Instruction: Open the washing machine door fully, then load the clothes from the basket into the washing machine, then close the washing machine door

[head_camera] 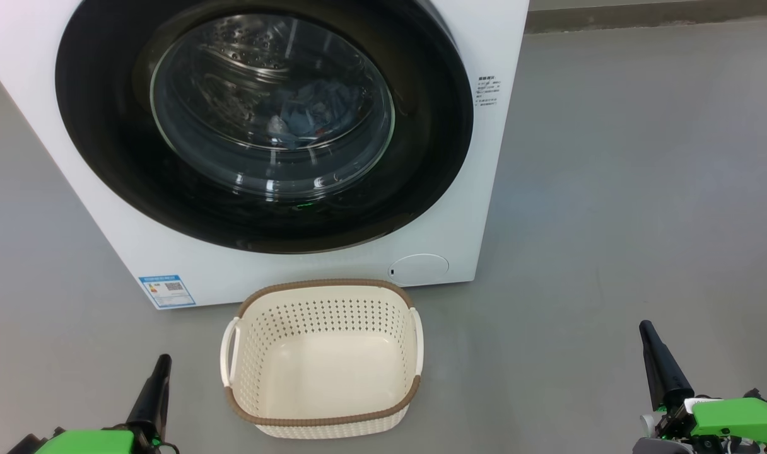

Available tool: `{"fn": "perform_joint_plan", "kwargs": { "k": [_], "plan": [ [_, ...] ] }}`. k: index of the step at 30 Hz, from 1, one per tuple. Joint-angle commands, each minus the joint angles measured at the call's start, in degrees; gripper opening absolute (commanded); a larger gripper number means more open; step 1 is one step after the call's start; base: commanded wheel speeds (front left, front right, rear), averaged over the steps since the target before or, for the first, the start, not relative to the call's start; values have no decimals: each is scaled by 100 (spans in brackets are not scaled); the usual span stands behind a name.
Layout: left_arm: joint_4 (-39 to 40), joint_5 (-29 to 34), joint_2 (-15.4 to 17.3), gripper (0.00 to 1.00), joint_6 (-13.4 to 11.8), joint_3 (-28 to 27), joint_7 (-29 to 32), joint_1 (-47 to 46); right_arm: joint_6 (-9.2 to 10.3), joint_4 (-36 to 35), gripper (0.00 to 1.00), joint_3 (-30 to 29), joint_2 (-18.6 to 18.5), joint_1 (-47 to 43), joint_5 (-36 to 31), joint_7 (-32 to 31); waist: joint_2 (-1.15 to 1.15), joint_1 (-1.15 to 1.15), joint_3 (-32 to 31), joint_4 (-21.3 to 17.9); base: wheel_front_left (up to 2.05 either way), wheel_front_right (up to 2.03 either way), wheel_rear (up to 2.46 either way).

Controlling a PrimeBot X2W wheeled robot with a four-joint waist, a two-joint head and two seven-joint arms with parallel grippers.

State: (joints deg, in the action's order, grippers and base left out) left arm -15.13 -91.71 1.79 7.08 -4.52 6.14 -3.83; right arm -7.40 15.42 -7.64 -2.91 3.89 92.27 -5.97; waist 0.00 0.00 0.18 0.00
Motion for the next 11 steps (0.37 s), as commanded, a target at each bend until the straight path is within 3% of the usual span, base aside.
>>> {"fn": "perform_joint_plan", "kwargs": {
  "k": [1, 11],
  "plan": [
    [109, -47, 109, 0, 41, -199, 34, -236, -9, -140, 0, 127, -12, 228, 1, -40, 0, 0, 0, 0, 0, 0, 0],
    [109, -47, 109, 0, 41, -199, 34, -236, -9, -140, 0, 124, -9, 229, -1, -42, 0, 0, 0, 0, 0, 0, 0]
  ]
}}
